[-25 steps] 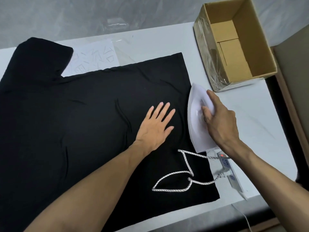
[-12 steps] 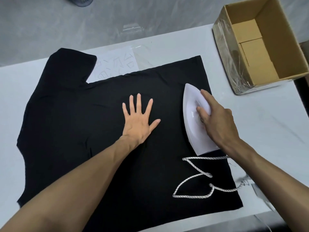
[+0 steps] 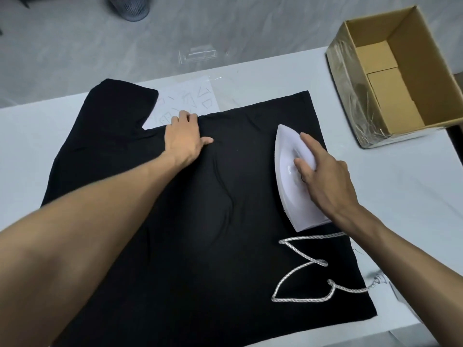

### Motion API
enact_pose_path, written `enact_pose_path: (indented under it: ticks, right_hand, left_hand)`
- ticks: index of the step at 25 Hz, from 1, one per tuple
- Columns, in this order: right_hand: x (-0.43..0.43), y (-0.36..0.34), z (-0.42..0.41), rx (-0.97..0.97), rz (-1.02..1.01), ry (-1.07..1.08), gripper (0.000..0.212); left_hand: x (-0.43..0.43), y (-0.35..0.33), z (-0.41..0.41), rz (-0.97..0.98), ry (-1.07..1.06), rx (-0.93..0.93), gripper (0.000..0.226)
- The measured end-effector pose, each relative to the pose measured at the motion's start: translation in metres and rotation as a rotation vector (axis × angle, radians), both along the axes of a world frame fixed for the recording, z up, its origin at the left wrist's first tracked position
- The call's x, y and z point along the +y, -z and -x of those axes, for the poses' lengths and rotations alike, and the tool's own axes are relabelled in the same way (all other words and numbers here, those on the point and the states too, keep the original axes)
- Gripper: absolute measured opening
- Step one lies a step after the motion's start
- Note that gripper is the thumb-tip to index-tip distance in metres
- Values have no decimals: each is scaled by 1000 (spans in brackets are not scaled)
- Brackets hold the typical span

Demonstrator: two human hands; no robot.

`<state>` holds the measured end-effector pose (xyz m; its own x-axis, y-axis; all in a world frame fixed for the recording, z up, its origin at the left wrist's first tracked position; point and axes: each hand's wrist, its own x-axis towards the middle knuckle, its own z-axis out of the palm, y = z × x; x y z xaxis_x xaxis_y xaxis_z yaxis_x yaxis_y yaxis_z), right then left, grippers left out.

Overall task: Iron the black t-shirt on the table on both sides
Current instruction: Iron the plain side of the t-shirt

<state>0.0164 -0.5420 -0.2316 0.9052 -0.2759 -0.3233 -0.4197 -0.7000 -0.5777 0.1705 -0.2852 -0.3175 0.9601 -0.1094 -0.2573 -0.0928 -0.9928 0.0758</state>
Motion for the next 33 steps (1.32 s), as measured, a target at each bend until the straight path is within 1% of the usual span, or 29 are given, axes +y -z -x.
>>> enact_pose_path:
  ticks: [2, 3, 4, 6, 8, 10, 12, 13, 14, 15, 17, 18, 20, 21, 22, 23, 25, 26, 27, 28, 29, 30, 31, 33]
  right_hand:
    - [2, 4, -2, -7, -17, 10, 50]
    - [3, 6, -2, -8, -22, 13, 50]
    - [3, 7, -3, -9, -25, 15, 49]
    - [2, 7, -5, -18, -22, 18, 49]
    - [0, 4, -9, -24, -3, 19, 49]
    - [-1, -1, -13, -38, 11, 22, 48]
    - [2, -7, -18, -48, 14, 21, 48]
    - [5, -9, -19, -49, 18, 17, 49]
    - [8, -11, -21, -50, 23, 11, 49]
    - [12, -12, -21, -45, 20, 5, 49]
    - [28, -16, -20, -28, -5, -11, 50]
    - [37, -19, -18, -20, -18, -25, 50]
    - [59, -24, -14, 0, -27, -78, 50]
    - [74, -27, -10, 18, -29, -114, 50]
    - [88, -29, -6, 40, -37, -147, 50]
    - [101, -30, -2, 62, -54, -173, 51]
    - [134, -28, 9, 93, -94, -216, 51]
    - [152, -26, 15, 105, -105, -232, 51]
    - [167, -23, 20, 115, -106, -248, 51]
    - [181, -20, 26, 126, -102, -260, 51]
    - [193, -16, 31, 133, -98, -261, 50]
    - [200, -13, 35, 134, -91, -252, 50]
    - [204, -10, 38, 135, -78, -238, 49]
    - [213, -8, 43, 132, -36, -221, 49]
  left_hand:
    - [0, -2, -20, 40, 2, 78, 39]
    - [-2, -4, -25, 56, 2, 81, 30]
    - [-4, -6, -29, 63, -8, 46, 26]
    - [-9, -11, -37, 78, -90, -78, 21]
    - [-13, -19, -48, 123, -226, -161, 19]
    - [-8, -24, -60, 227, -385, -189, 18]
    - [1, -30, -71, 392, -538, -196, 15]
    - [4, -33, -77, 485, -559, -186, 12]
    - [6, -36, -82, 551, -529, -168, 10]
    - [8, -40, -83, 573, -465, -123, 16]
    - [24, -51, -68, 514, -327, -41, 42]
    - [39, -52, -52, 463, -288, -46, 52]
    - [87, -49, 3, 316, -315, -155, 56]
    - [117, -45, 37, 236, -405, -209, 58]
    - [146, -39, 72, 159, -550, -233, 62]
    - [174, -34, 104, 93, -733, -201, 69]
    - [222, -26, 155, 67, -1087, -6, 79]
    - [238, -20, 171, 77, -1159, 112, 78]
    - [248, -16, 181, 77, -1133, 211, 71]
    - [254, -11, 185, 83, -1053, 238, 59]
    - [259, -9, 183, 93, -965, 214, 47]
    - [261, -11, 176, 97, -900, 152, 39]
    - [265, -15, 166, 126, -875, 72, 35]
    - [292, -23, 145, 217, -912, -47, 33]
